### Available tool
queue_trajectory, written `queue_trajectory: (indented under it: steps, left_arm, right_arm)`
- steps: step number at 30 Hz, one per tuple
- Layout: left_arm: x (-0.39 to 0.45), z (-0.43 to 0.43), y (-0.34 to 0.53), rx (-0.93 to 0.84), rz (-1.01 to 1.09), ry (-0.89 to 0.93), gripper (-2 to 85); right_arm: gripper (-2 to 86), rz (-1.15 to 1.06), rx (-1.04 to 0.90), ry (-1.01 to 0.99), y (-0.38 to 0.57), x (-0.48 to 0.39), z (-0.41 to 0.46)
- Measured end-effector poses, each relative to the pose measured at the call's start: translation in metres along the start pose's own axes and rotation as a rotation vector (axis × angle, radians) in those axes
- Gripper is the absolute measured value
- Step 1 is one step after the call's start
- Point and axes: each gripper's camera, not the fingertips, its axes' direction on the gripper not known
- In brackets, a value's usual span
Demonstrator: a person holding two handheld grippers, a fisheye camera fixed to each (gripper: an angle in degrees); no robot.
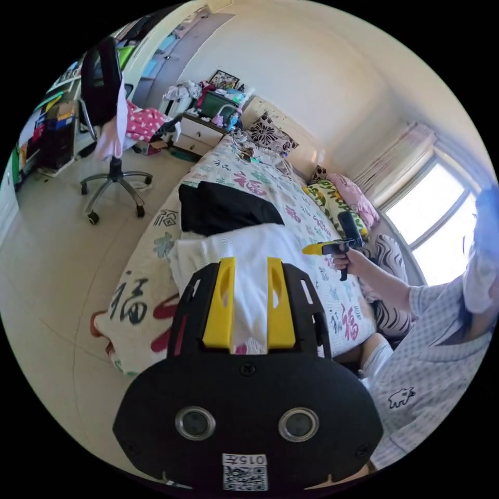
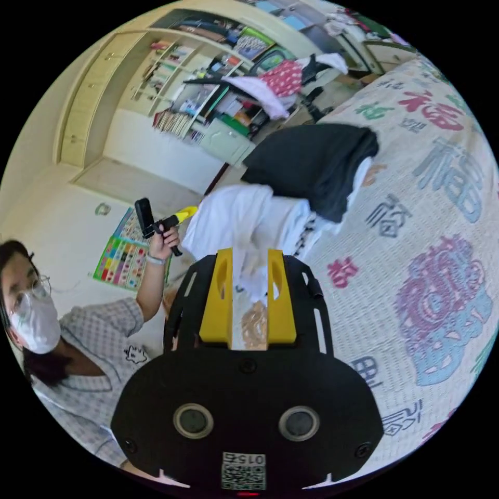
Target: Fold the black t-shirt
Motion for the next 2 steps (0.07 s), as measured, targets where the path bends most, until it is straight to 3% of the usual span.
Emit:
queue_trajectory:
  steps: [2]
  left_arm:
    - [0.029, -0.007, 0.048, 0.049, 0.007, -0.064, 10.5]
  right_arm:
    - [8.3, 0.016, -0.077, -0.078, 0.003, -0.006, 0.024]
